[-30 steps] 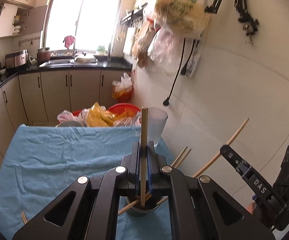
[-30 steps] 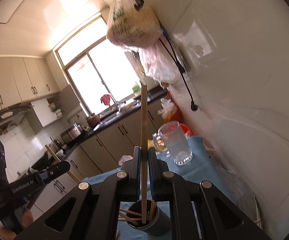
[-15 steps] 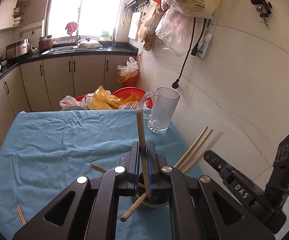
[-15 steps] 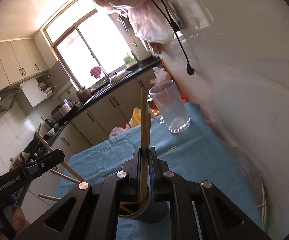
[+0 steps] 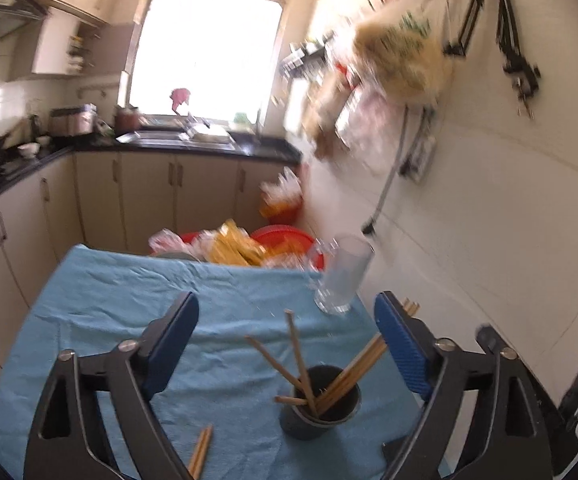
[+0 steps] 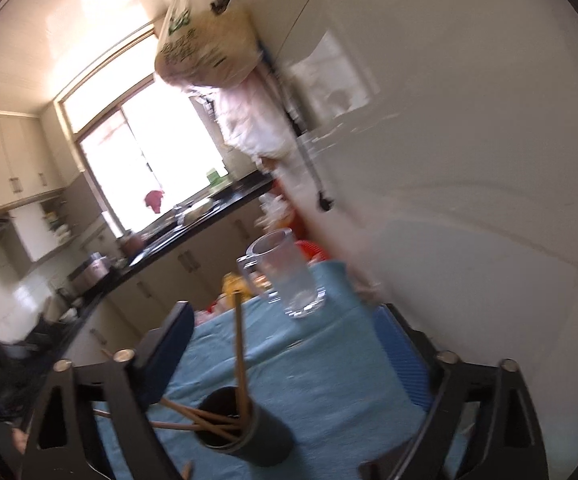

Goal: Organize utensils
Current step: 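Open both tools to release the chopsticks into the cup, then move both open tools back to the remaining chopsticks on the towel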

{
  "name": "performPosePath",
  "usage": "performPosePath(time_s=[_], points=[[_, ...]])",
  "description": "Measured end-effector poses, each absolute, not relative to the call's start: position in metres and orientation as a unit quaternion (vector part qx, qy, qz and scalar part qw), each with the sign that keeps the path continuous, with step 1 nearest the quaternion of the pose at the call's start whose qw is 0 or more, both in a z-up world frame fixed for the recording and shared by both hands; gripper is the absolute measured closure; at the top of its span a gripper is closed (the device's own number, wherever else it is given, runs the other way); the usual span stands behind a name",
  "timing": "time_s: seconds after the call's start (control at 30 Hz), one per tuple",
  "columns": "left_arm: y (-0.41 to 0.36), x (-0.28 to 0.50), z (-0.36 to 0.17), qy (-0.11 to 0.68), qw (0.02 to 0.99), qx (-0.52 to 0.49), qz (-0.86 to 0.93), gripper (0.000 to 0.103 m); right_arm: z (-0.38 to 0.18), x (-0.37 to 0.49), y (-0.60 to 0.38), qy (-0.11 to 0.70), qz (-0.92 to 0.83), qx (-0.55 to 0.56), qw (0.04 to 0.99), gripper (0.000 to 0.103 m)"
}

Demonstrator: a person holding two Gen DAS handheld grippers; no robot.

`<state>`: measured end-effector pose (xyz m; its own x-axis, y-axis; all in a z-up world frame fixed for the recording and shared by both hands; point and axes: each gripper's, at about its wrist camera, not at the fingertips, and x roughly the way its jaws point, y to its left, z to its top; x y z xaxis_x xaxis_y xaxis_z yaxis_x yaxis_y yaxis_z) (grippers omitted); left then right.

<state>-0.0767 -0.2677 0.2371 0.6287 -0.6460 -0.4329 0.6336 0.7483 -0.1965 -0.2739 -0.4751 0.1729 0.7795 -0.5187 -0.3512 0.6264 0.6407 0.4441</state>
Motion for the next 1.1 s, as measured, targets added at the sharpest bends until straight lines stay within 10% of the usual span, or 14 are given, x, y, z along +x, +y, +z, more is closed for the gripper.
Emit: performPosePath(time_s=[1.1], points=[[-0.043, -0.07, 0.076, 0.36, 0.918, -0.02, -0.167, 0.008, 0.068, -0.226, -0.326, 0.28, -0.277, 0.171, 0.903, 0.001]])
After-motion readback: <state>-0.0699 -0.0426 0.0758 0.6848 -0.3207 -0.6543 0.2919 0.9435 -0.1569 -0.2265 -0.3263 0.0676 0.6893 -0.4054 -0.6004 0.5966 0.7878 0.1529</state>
